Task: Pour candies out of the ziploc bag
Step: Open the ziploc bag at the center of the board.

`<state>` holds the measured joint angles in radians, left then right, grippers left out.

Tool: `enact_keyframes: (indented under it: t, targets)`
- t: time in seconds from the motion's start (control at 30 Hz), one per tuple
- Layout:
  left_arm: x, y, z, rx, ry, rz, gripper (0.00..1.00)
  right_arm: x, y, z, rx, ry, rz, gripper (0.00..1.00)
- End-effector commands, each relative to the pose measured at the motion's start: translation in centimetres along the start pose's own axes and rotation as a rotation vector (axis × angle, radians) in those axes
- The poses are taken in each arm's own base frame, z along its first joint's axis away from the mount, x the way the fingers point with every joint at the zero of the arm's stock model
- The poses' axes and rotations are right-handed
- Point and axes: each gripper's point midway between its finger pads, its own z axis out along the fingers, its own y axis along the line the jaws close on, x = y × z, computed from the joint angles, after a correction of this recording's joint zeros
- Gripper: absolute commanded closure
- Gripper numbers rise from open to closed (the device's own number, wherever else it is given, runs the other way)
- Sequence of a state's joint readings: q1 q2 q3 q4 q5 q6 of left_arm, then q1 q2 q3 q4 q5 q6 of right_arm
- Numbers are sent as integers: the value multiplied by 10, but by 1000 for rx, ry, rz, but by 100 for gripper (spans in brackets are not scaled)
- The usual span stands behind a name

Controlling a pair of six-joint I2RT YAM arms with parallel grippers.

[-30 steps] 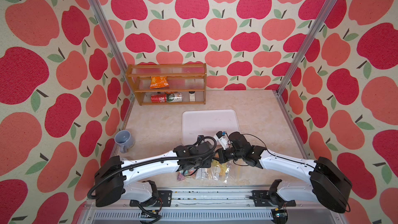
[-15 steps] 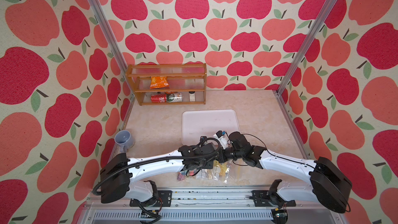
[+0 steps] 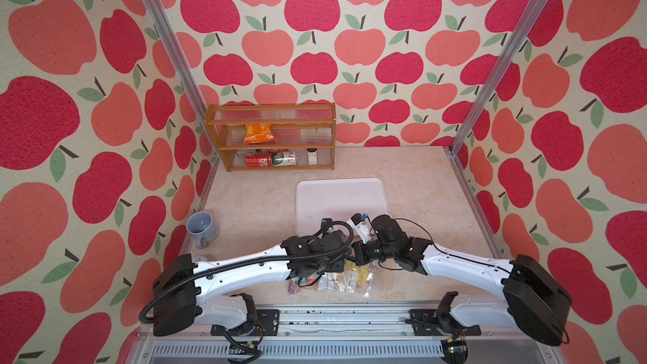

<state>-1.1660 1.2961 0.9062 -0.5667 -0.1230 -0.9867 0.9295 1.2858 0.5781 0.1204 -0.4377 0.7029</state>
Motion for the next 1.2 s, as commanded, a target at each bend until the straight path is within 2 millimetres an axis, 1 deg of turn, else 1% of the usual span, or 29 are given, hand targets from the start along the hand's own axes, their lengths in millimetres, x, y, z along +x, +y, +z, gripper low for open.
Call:
enact_keyframes:
  t: [0.0, 0.23, 0.43, 0.67, 0.77, 0.9, 0.97, 1.17]
  targets:
    - [0, 1, 3, -16, 0, -1, 60, -3, 11, 0, -36, -2, -4, 100]
    - [6, 6, 6, -45, 14, 7, 60, -5, 15, -1, -49, -15, 1, 100]
    - [2, 7, 3, -37, -13, 0, 61, -6, 18, -3, -57, -16, 1, 100]
    - [7, 9, 10, -55, 1, -7, 63, -9, 24, -7, -75, -31, -3, 100]
    - [5, 9, 10, -53, -12, -13, 64, -10, 26, -8, -81, -32, -3, 100]
    - [4, 11, 7, -59, -18, -17, 68, -8, 24, -8, -73, -26, -5, 100]
    - [4, 13, 5, -59, -22, -20, 72, -8, 23, -7, -68, -28, -5, 100]
    - [5, 19, 0, -54, -34, -36, 73, -8, 21, -6, -66, -27, -2, 100]
